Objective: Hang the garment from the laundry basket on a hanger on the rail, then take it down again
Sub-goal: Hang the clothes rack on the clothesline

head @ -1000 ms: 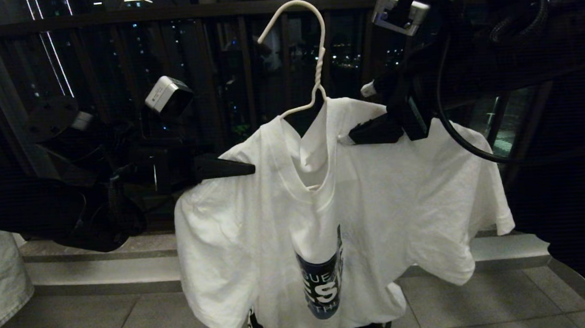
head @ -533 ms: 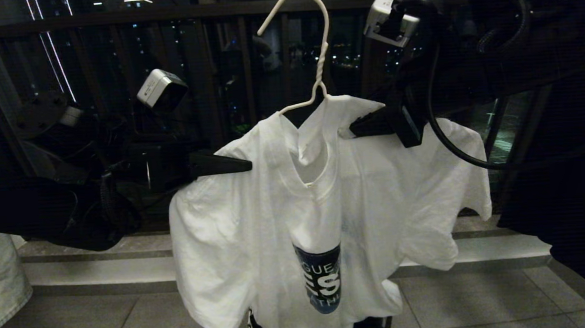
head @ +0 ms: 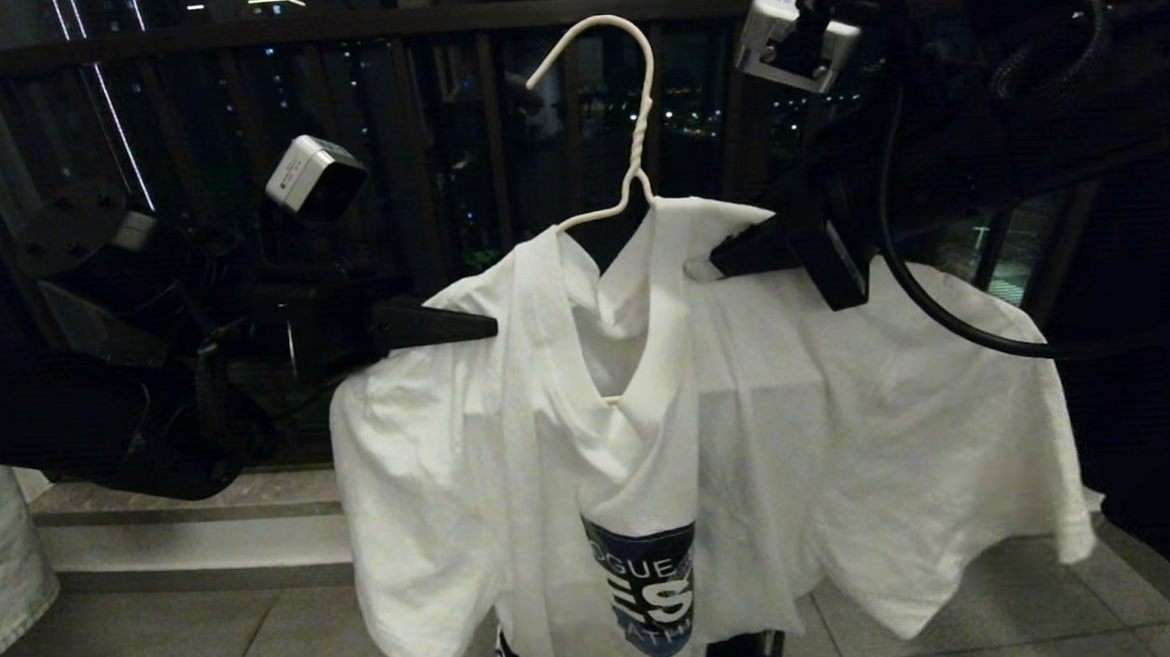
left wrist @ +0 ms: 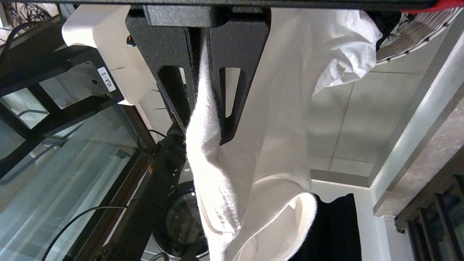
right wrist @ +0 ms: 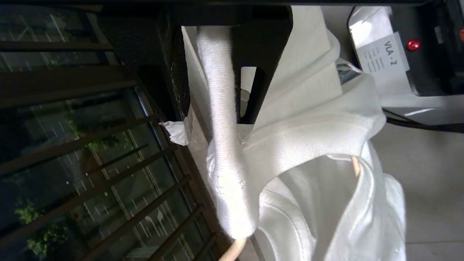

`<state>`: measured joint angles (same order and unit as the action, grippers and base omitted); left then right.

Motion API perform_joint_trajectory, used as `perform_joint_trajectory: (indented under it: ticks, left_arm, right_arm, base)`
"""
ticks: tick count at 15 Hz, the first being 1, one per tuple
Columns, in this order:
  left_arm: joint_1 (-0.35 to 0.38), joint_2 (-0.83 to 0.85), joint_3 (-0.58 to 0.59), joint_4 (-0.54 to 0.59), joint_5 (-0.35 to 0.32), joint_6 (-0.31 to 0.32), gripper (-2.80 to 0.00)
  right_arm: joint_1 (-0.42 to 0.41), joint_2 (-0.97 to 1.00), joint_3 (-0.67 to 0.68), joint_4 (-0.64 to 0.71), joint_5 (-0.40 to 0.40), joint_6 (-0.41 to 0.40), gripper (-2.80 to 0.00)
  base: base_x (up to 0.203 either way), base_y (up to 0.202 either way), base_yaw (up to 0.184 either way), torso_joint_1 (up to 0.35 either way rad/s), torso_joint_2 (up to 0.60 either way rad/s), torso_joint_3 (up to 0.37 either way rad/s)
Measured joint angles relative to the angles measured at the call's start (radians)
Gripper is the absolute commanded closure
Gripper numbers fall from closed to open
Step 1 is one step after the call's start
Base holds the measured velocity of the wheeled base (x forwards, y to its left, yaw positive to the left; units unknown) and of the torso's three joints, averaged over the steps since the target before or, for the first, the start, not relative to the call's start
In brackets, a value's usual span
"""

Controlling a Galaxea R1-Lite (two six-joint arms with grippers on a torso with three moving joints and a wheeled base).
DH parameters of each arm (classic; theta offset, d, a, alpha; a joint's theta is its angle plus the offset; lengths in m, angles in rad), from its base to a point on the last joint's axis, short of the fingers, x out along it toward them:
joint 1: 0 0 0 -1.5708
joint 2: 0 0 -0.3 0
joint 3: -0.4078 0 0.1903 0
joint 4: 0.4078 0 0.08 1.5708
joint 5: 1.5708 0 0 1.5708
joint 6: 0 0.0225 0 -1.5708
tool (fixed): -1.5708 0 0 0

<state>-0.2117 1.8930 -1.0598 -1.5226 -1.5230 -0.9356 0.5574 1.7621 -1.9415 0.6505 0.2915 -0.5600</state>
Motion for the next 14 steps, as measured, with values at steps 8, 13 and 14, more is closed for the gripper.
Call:
perform_joint_trajectory:
  ticks: [8,13,14]
  left_arm:
    - [0.06,0.001,-0.037,0.001,0.001,0.01,-2.8]
    - [0.188,-0.029,-0.104,0.001,0.154,-0.024,-2.8]
    - [0.212,-0.034,-0.119,0.0,0.166,-0.039,-2.8]
  right_arm:
    - [-0.001,-0.018,-0.001,0.002,0.0,-0.003,0.0]
    - [-0.008,-0.022,0.0,0.004,-0.002,-0.002,0.0]
    - [-0.009,-0.022,0.0,0.003,-0.003,0.0,0.0]
  base:
    - [0.0,0.0,0.0,0.0,0.0,0.0]
    - [0.0,0.0,0.0,0.0,0.0,0.0]
    - [0.0,0.0,0.0,0.0,0.0,0.0]
